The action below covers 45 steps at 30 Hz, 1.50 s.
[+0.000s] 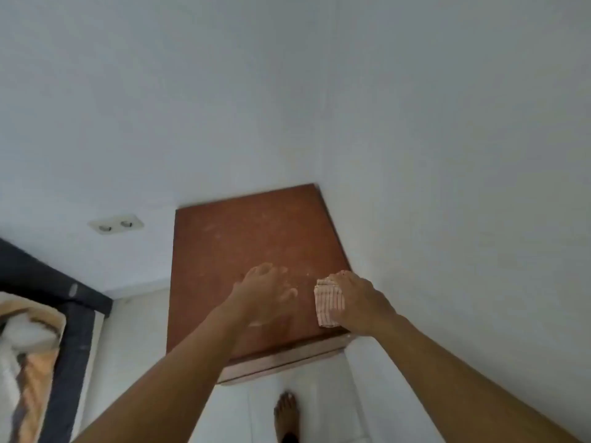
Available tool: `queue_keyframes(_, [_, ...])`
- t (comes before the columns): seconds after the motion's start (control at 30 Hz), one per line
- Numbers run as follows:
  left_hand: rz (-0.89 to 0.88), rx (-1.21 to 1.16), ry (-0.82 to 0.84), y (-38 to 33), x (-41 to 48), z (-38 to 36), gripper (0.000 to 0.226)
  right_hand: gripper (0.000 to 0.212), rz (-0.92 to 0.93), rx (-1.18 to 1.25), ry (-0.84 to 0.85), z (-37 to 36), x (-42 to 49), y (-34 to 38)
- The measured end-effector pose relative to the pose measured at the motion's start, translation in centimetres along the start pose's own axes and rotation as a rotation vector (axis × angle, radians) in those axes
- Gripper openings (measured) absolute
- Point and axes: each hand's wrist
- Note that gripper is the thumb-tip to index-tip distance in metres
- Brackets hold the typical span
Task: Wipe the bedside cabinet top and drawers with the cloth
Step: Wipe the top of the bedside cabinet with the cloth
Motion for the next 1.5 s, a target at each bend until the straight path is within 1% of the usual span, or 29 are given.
queue_keyframes(0.07, [-0.005, 0.032, 0.051, 1.5, 3.7, -2.1, 0.069, 0.078, -0.028, 0.011, -0.032, -2.3, 3.0, -0.8])
queue_keyframes(0.13, [0.024, 0.050, 0.115, 2.9, 7.0, -3.9, 0.068, 0.083, -0.073, -0.027, -0.024, -5.0, 5.5, -1.6])
queue_keyframes(0.23, [0.043, 0.075, 0.158, 4.3, 10.9, -6.2, 0.064, 0.092, -0.128, -0.104, -0.019, -8.6, 8.7, -2.3])
queue_keyframes(0.33, [0.052, 0.127, 0.195, 5.5, 13.2, -7.3, 0.066, 0.080, -0.160, -0.122, -0.103, -10.7, 10.0, -2.4])
queue_keyframes(0.4, [0.064, 0.149, 0.206, 6.1, 13.9, -8.0, 0.068, 0.066, -0.141, -0.119, -0.240, -11.8, 10.2, -2.6])
queue_keyframes(0.47, [0.058, 0.168, 0.169, 6.4, 14.1, -8.4, 0.066, 0.056, -0.149, -0.118, -0.325, -12.4, 10.6, -2.7])
queue_keyframes(0.57, [0.053, 0.184, 0.108, 6.5, 14.1, -8.4, 0.063, 0.050, -0.153, -0.085, -0.352, -12.3, 11.2, -2.7])
queue_keyframes(0.67, [0.032, 0.223, 0.129, 6.4, 14.7, -7.5, 0.061, 0.041, -0.123, -0.041, -0.365, -11.7, 11.9, -2.9])
queue_keyframes(0.73, [0.031, 0.225, 0.163, 6.6, 15.9, -5.8, 0.060, 0.039, -0.137, 0.074, -0.346, -9.9, 13.1, -2.0])
queue_keyframes(0.8, [0.033, 0.184, 0.160, 7.3, 17.5, -3.8, 0.059, 0.042, -0.132, 0.204, -0.351, -7.4, 15.4, -0.1])
queue_keyframes(0.87, [0.030, 0.154, 0.105, 8.4, 19.6, -1.5, 0.058, 0.049, -0.110, 0.290, -0.397, -4.3, 18.8, 2.2])
queue_keyframes(0.93, [0.032, 0.144, 0.035, 9.8, 22.1, 0.9, 0.057, 0.056, -0.079, 0.324, -0.452, -1.1, 22.9, 4.3])
queue_keyframes(1.03, [0.040, 0.132, -0.009, 11.7, 26.3, 4.0, 0.060, 0.057, -0.036, 0.281, -0.511, 2.7, 29.8, 6.5])
queue_keyframes(1.1, [0.041, 0.143, -0.018, 12.6, 29.0, 5.4, 0.065, 0.057, 0.005, 0.195, -0.512, 4.5, 34.0, 7.5])
queue_keyframes(1.2, [0.018, 0.160, -0.026, 13.8, 32.7, 6.4, 0.066, 0.057, 0.061, 0.124, -0.454, 5.3, 39.1, 8.1])
queue_keyframes(1.3, [0.032, 0.180, 0.016, 15.4, 35.5, 5.8, 0.065, 0.053, 0.082, -0.042, -0.356, 3.4, 42.6, 7.4])
queue_keyframes(1.37, [0.045, 0.196, 0.012, 16.2, 36.1, 4.5, 0.066, 0.059, 0.068, -0.134, -0.262, 1.6, 43.6, 6.8])
queue_keyframes(1.4, [0.040, 0.204, -0.013, 16.5, 36.2, 3.8, 0.065, 0.061, 0.057, -0.145, -0.246, 0.9, 43.8, 6.6])
queue_keyframes(1.5, [0.024, 0.213, -0.087, 16.7, 35.7, 2.3, 0.062, 0.063, 0.049, -0.139, -0.293, -0.3, 43.7, 6.6])
Point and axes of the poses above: each hand's wrist, its own x-axis towards the middle knuckle, its own z-axis out of the back of the hand, y = z × x, and after that the axes turned 11 degrees about -z, right-handed
